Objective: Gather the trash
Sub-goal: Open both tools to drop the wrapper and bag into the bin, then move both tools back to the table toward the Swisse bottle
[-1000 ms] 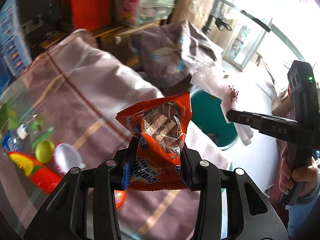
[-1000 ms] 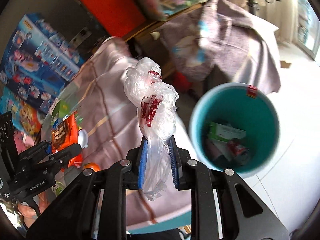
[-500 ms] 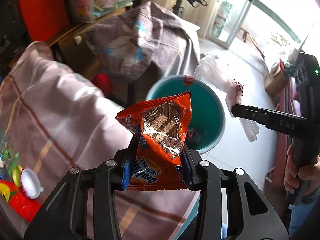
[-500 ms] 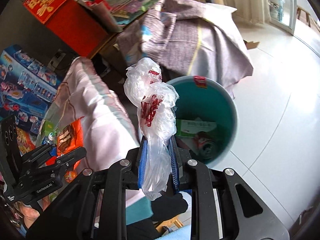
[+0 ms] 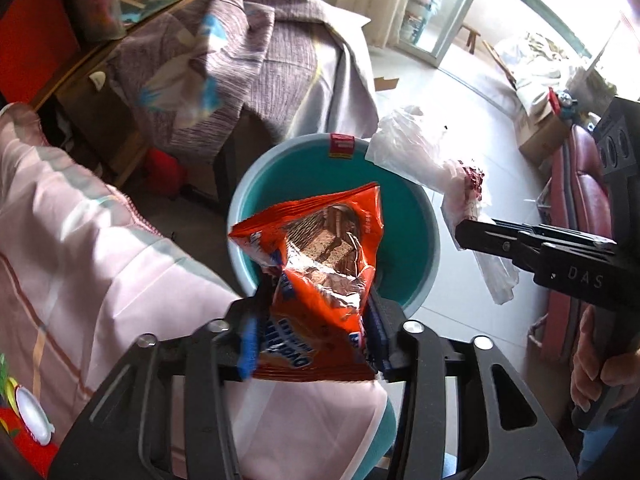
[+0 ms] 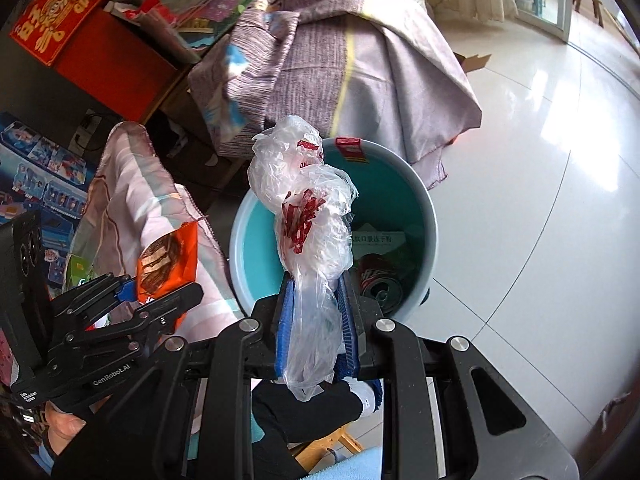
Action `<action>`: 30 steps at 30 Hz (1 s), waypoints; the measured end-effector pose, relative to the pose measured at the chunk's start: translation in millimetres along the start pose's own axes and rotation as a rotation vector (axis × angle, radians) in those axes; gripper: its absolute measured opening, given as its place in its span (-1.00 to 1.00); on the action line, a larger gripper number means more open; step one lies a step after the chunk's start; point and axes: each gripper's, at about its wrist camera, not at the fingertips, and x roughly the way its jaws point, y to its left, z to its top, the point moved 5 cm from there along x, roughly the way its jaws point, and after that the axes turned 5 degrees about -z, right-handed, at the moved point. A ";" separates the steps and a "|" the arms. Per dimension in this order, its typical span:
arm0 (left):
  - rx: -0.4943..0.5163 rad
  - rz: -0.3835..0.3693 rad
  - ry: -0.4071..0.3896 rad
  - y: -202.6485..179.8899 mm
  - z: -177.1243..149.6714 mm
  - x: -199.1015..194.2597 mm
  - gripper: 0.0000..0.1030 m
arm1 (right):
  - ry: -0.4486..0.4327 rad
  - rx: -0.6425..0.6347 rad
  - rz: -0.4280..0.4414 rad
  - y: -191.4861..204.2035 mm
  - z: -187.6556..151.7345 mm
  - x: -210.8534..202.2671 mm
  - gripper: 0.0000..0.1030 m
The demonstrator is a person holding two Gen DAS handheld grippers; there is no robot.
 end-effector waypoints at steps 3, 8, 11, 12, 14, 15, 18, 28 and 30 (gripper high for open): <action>-0.001 -0.002 0.005 -0.1 3.1 5.7 0.09 | 0.006 0.003 -0.005 -2.6 1.2 2.4 -0.59; -0.025 0.000 0.012 5.7 3.5 11.0 0.29 | 0.015 0.001 -0.013 -2.5 3.0 7.0 -0.59; -0.036 0.002 0.010 9.0 0.4 8.9 0.42 | 0.022 0.002 -0.016 -1.3 2.4 10.0 -0.59; -0.038 0.002 0.010 10.1 -0.6 7.9 0.48 | 0.025 0.002 -0.016 -0.7 2.6 11.1 -0.59; -0.046 0.002 0.002 12.7 -3.0 3.7 0.63 | 0.031 0.000 -0.015 1.7 2.2 13.5 -0.57; -0.050 0.006 -0.006 14.0 -4.2 0.9 0.72 | 0.033 -0.004 -0.014 3.6 1.8 14.4 -0.55; -0.060 0.002 -0.023 15.9 -6.3 -5.4 0.76 | 0.038 0.005 -0.007 7.3 2.3 15.2 -0.11; -0.103 0.001 -0.034 32.3 -21.3 -18.9 0.80 | 0.035 0.018 -0.058 14.5 0.0 13.8 0.51; -0.118 -0.004 -0.037 36.5 -26.1 -22.7 0.80 | 0.049 0.025 -0.068 15.8 -1.9 15.2 0.53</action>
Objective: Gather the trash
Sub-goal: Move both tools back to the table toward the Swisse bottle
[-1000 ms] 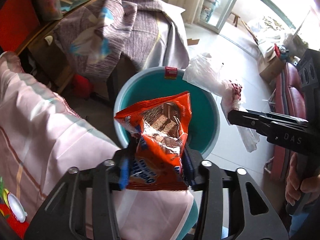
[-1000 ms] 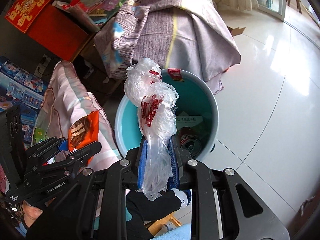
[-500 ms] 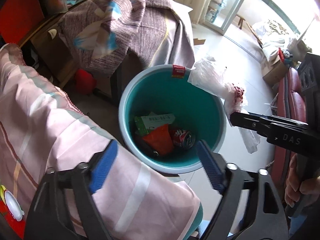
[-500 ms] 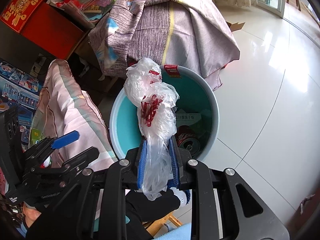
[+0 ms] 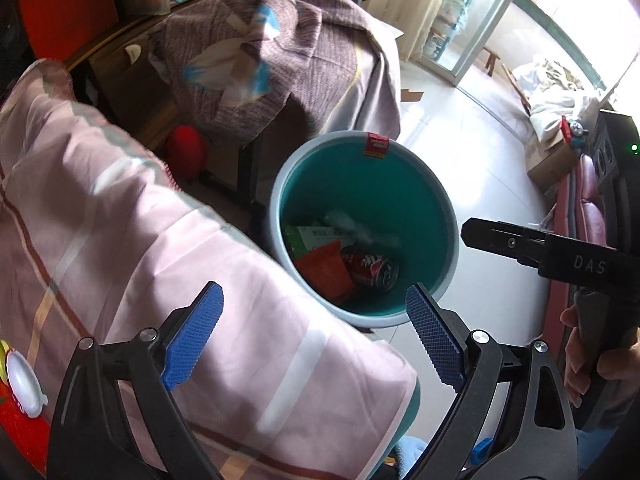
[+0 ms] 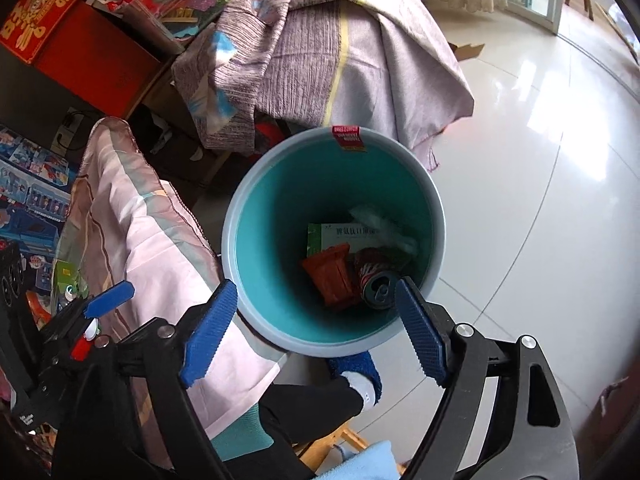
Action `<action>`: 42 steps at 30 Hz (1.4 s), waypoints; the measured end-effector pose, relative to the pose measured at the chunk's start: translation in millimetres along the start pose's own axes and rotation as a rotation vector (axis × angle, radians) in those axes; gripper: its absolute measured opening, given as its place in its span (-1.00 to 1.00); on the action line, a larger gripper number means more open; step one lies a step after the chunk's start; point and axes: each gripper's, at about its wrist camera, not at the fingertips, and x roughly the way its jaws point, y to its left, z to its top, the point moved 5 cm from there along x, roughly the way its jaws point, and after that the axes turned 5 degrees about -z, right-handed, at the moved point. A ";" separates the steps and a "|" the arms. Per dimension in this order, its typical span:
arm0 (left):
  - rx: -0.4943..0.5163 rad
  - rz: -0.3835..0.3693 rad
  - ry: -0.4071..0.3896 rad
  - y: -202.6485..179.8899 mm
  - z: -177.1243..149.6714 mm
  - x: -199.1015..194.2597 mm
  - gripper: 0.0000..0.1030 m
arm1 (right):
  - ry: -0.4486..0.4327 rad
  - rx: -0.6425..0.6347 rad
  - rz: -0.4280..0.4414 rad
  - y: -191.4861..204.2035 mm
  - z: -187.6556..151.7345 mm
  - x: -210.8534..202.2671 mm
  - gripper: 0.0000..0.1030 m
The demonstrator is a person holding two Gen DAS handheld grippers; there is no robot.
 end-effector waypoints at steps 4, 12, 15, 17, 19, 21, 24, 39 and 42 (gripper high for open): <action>-0.019 0.002 -0.011 8.4 -8.7 -9.6 0.81 | 0.007 -0.009 -0.016 8.4 -5.6 -0.4 0.54; -0.095 0.037 -0.048 44.3 -34.9 -42.8 0.81 | 0.026 -0.075 0.004 49.1 -21.2 -0.4 0.54; -0.126 0.051 -0.064 58.4 -45.3 -57.7 0.81 | 0.038 -0.121 0.015 73.4 -31.7 0.5 0.54; -0.146 0.070 -0.085 70.2 -54.2 -71.8 0.81 | 0.039 -0.142 0.022 85.5 -37.4 0.2 0.54; -0.168 0.090 -0.102 82.1 -63.1 -85.5 0.82 | 0.039 -0.161 0.028 98.9 -43.1 0.0 0.54; -0.194 0.107 -0.117 94.0 -72.0 -98.1 0.82 | 0.046 -0.175 0.034 109.6 -49.3 1.1 0.54; -0.230 0.129 -0.139 110.2 -82.7 -115.8 0.82 | 0.069 -0.213 0.043 132.3 -62.0 4.5 0.54; -0.409 0.206 -0.264 198.4 -165.1 -208.6 0.82 | 0.117 -0.458 0.034 245.0 -122.8 5.1 0.54; -0.437 0.219 -0.258 211.1 -190.8 -216.7 0.82 | 0.113 -0.502 0.038 266.0 -136.1 2.1 0.54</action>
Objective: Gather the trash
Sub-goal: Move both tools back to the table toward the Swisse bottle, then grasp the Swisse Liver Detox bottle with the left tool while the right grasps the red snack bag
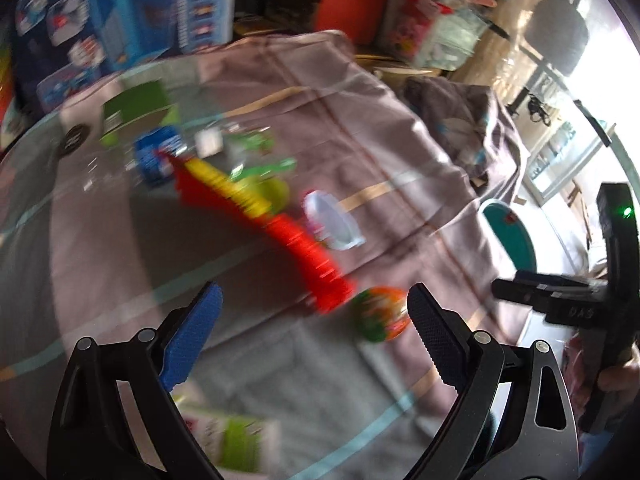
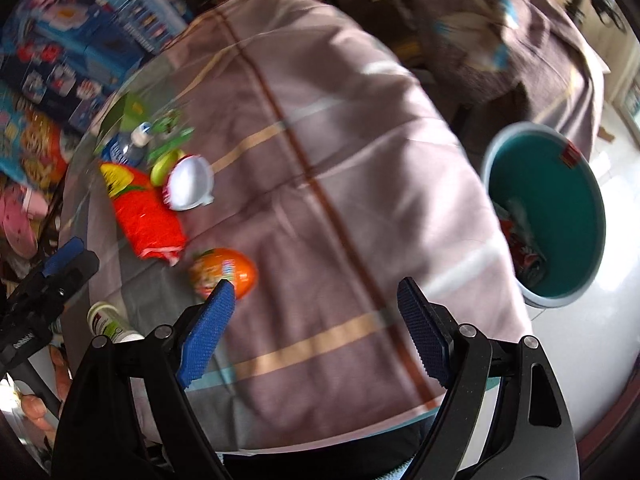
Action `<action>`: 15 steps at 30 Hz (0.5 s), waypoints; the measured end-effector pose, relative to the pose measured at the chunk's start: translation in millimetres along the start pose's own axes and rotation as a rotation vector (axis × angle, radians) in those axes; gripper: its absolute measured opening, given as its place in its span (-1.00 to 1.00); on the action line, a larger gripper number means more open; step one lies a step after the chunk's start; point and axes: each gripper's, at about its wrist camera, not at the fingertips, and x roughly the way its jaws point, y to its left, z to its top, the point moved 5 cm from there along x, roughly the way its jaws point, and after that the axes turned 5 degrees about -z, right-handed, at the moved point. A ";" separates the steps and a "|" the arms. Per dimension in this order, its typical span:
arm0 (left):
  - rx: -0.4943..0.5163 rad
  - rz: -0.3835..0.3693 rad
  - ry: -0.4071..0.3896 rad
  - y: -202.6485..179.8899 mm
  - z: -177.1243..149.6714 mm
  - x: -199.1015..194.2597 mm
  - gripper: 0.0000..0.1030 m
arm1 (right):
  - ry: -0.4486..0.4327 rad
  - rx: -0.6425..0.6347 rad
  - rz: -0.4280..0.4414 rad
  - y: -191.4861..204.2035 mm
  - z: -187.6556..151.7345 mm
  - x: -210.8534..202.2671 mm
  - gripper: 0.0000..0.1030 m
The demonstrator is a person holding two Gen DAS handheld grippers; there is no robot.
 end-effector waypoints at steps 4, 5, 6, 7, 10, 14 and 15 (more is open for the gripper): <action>-0.059 0.016 0.023 33.6 -29.2 -15.1 0.82 | 0.012 -0.042 0.009 24.5 -9.3 3.0 0.54; -0.072 0.020 0.030 39.9 -36.3 -18.9 0.82 | 0.014 -0.055 0.011 30.7 -12.7 3.7 0.54; -0.082 0.026 0.033 44.5 -42.8 -22.6 0.82 | 0.016 -0.065 0.013 34.8 -15.8 3.9 0.54; -0.092 0.036 0.036 49.7 -51.1 -28.1 0.82 | 0.023 -0.077 0.017 41.2 -20.6 5.0 0.54; -0.135 0.045 0.037 61.5 -71.3 -42.1 0.82 | 0.034 -0.106 0.036 57.0 -34.4 5.4 0.54; -0.207 0.035 0.036 69.2 -97.0 -52.1 0.83 | 0.033 -0.152 0.049 71.2 -51.1 3.7 0.54; -0.225 0.031 0.040 69.8 -102.2 -51.6 0.83 | 0.032 -0.162 0.052 73.2 -54.6 3.2 0.54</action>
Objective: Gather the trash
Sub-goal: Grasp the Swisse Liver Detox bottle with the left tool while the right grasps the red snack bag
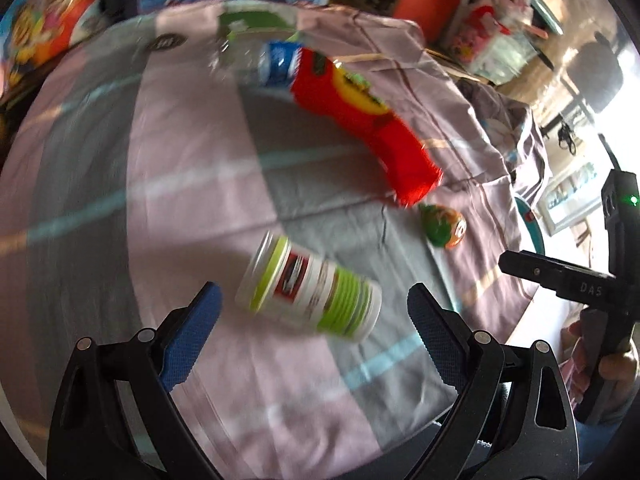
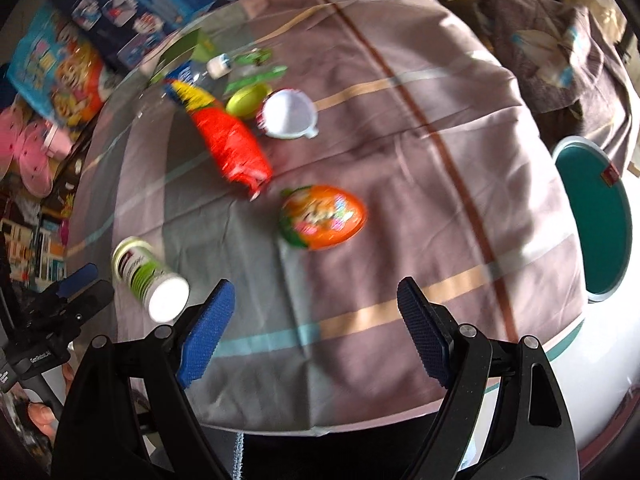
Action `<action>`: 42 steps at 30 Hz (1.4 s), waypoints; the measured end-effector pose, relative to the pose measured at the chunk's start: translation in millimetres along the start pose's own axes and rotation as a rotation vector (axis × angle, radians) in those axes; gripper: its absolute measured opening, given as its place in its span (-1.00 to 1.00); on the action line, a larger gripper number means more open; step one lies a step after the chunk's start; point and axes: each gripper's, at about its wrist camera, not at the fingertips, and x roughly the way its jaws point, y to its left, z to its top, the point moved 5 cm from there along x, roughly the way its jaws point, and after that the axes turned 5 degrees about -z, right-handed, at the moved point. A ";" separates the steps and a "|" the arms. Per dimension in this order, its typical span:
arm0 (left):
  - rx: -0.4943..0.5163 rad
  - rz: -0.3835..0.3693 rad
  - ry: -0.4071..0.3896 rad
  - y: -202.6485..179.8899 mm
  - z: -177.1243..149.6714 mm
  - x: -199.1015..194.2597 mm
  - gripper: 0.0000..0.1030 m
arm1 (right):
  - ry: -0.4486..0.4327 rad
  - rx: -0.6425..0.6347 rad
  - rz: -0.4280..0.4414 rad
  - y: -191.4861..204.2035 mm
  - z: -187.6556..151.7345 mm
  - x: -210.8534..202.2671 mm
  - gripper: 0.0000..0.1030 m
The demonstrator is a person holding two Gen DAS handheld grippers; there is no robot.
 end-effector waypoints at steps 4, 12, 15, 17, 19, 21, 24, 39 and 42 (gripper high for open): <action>-0.080 -0.042 0.030 4.3 -17.5 12.4 0.83 | 0.001 -0.025 0.010 4.6 -10.2 0.0 0.54; -0.183 -0.086 0.046 7.7 -2.8 46.4 0.82 | -0.013 -0.010 -0.012 -6.7 -11.1 1.8 0.54; -0.193 -0.075 0.042 11.1 9.4 58.2 0.81 | -0.011 0.007 -0.015 -11.6 -5.2 4.2 0.54; -0.166 -0.040 0.040 9.6 16.8 66.0 0.68 | -0.017 0.019 -0.025 -14.4 2.2 5.6 0.54; -0.112 -0.007 0.053 4.0 21.4 74.9 0.37 | -0.018 0.031 -0.030 -15.9 11.0 7.6 0.54; -0.051 0.034 0.034 -1.2 24.7 75.8 0.25 | -0.025 0.031 -0.040 -14.3 20.7 9.0 0.55; 0.016 0.059 0.017 -1.0 34.6 76.0 0.17 | -0.043 0.017 -0.038 -6.1 35.4 9.8 0.54; 0.008 0.040 0.020 47.7 71.7 74.6 0.37 | -0.046 -0.174 -0.062 86.3 107.3 50.7 0.32; 0.003 0.033 0.040 49.4 60.1 71.7 0.53 | -0.041 -0.210 -0.089 96.8 115.9 65.4 0.21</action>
